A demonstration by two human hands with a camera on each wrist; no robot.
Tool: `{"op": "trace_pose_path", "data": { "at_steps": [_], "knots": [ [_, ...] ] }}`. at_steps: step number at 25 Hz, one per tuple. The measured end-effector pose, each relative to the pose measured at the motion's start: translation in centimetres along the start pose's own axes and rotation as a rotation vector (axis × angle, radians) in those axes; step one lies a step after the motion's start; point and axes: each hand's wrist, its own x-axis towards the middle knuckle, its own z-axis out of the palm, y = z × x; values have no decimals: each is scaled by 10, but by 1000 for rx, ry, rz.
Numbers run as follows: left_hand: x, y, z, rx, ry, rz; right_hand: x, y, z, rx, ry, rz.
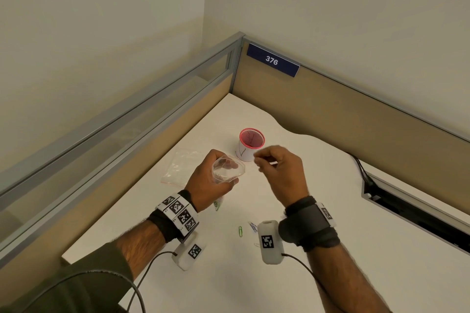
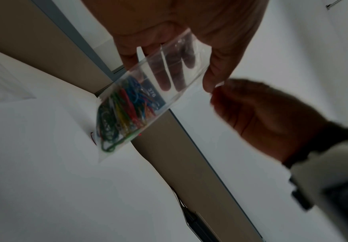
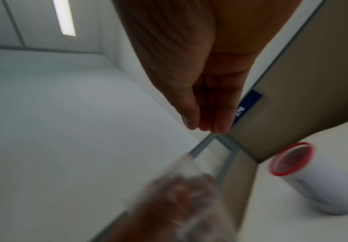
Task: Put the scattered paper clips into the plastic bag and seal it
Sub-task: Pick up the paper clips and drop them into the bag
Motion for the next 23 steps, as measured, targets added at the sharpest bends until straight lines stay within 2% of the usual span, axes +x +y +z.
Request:
{"op": "trace_pose_path", "data": {
  "at_steps": [2, 6, 9, 14, 18, 23],
  "knots": [
    [0, -1, -4, -16, 9, -2, -13, 45, 10, -148, -97, 113],
    [-1, -3, -8, -26, 26, -5, -66, 123, 42, -419, -427, 363],
    [-1, -3, -10, -44, 31, -9, -97, 143, 64, -523, -535, 346],
    [1, -3, -8, -50, 25, -9, -111, 136, 70, -472, -556, 275],
    [1, -1, -7, -59, 25, -3, -121, 141, 49, -509, -587, 323],
    [1, -1, -6, -53, 25, -14, -117, 135, 68, -555, -526, 383]
  ]
}}
